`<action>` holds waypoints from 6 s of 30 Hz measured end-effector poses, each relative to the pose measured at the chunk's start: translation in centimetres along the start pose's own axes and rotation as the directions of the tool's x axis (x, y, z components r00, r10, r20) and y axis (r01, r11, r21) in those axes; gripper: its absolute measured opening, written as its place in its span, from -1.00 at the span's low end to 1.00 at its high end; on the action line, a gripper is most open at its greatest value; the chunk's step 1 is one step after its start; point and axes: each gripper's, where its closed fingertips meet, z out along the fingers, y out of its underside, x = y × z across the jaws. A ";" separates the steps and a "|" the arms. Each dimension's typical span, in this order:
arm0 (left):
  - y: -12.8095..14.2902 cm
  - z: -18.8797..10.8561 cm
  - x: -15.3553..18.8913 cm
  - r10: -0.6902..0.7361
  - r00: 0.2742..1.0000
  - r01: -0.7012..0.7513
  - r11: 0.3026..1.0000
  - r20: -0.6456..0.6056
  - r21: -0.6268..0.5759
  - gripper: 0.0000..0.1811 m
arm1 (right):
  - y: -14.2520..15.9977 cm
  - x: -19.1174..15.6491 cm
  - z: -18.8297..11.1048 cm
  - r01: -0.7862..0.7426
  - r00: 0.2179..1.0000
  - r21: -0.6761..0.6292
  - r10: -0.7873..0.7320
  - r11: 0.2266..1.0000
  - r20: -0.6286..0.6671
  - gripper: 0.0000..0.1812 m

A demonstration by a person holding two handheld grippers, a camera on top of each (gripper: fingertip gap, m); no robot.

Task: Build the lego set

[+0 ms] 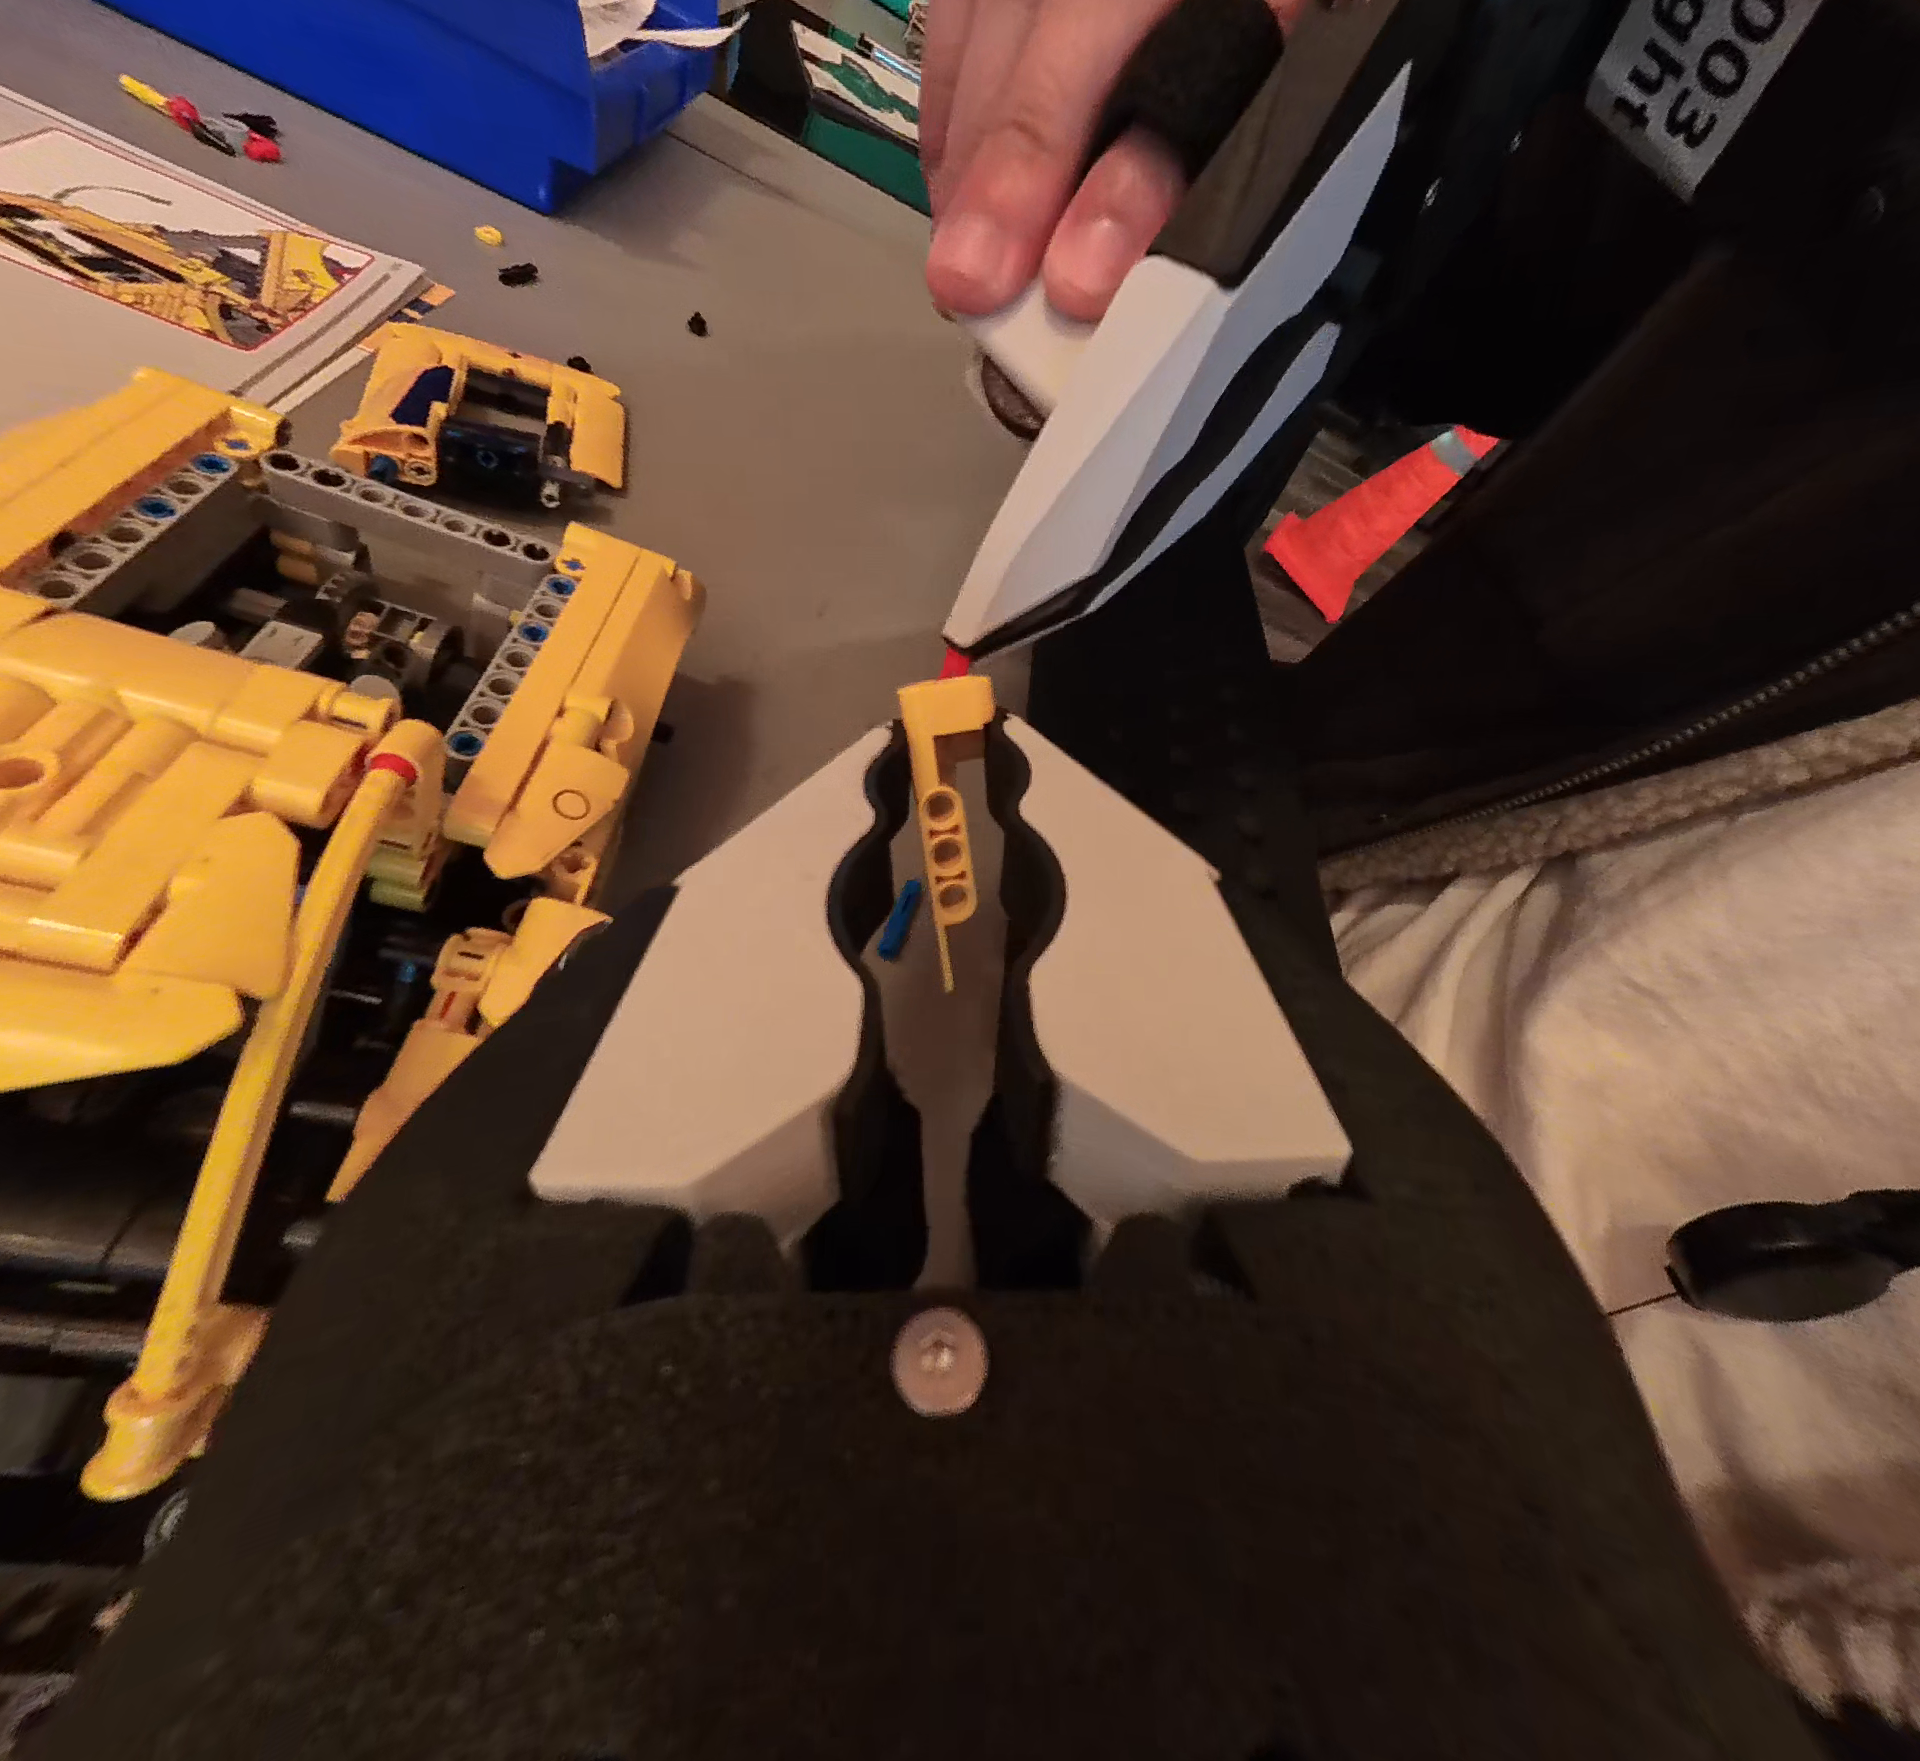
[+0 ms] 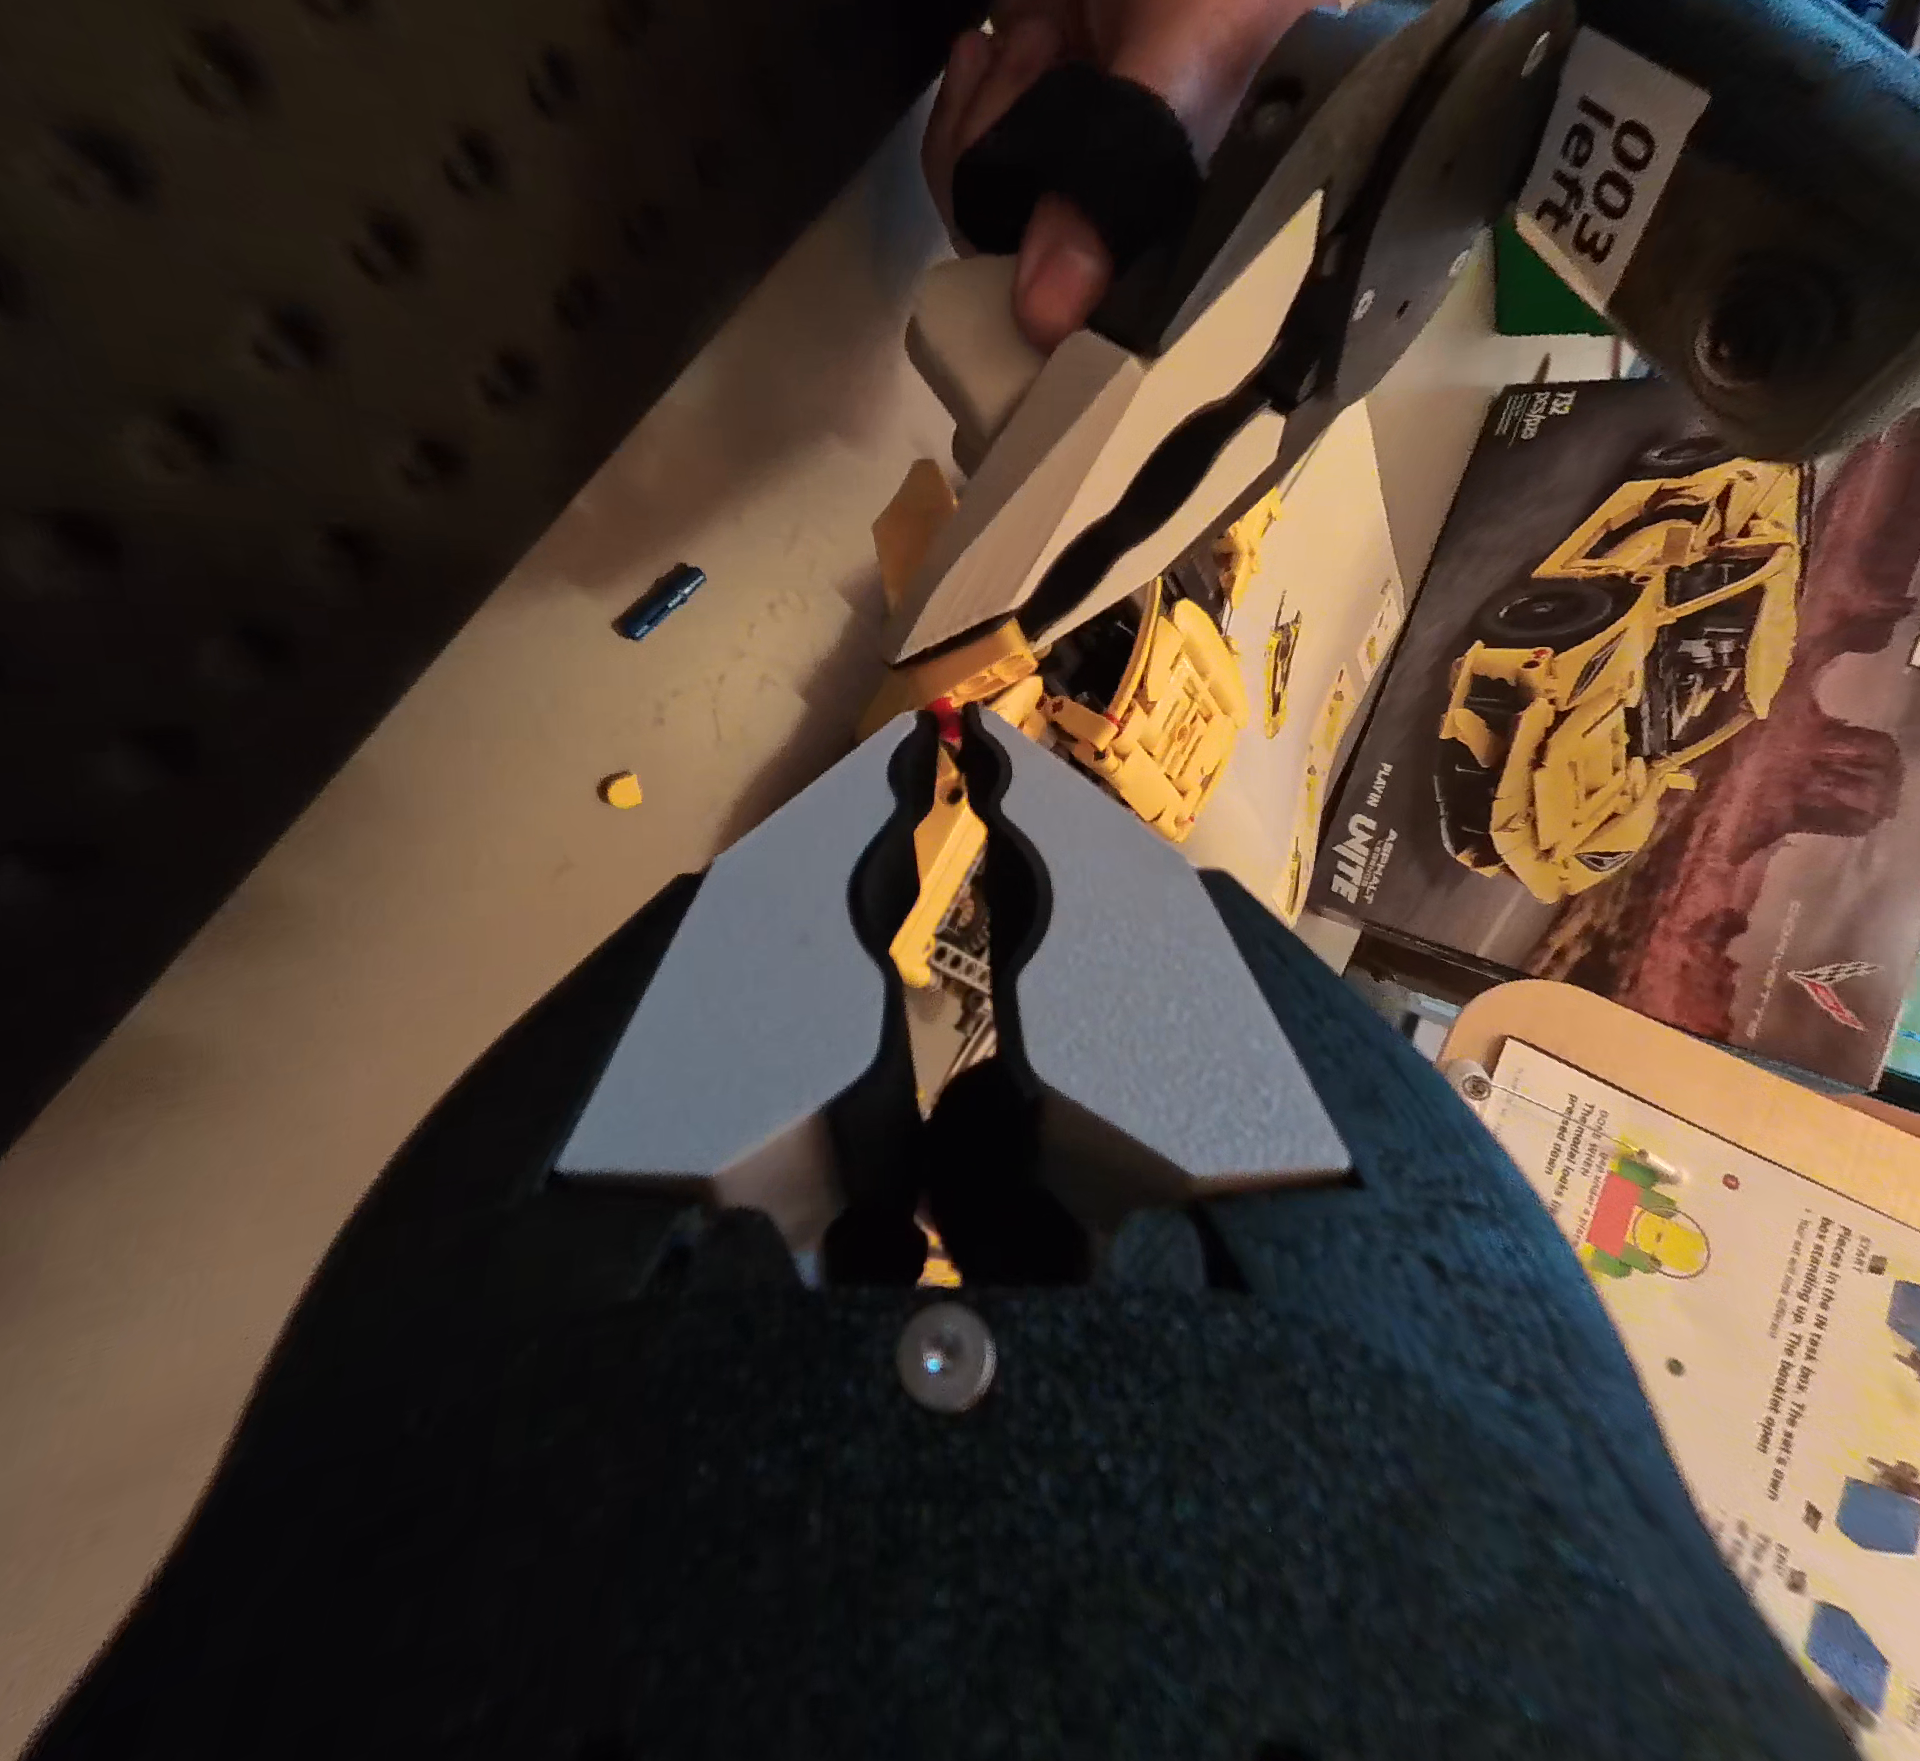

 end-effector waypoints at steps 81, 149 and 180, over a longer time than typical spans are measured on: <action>0.7 0.6 1.5 0.047 0.996 -0.049 0.998 -0.077 -0.028 -0.88 | 7.2 -6.9 -0.5 -0.859 0.510 -0.034 0.860 0.510 -0.002 -0.95; 1.1 0.8 1.7 0.036 0.996 -0.040 0.998 -0.087 -0.049 -0.88 | 12.5 -11.8 -2.3 -0.759 0.562 -0.395 0.827 0.518 0.005 -0.93; -1.2 -0.2 2.9 0.152 0.984 -0.144 0.985 -0.090 0.092 -0.89 | -1.9 -0.3 -2.1 -0.905 0.412 0.256 0.856 0.341 0.314 -0.95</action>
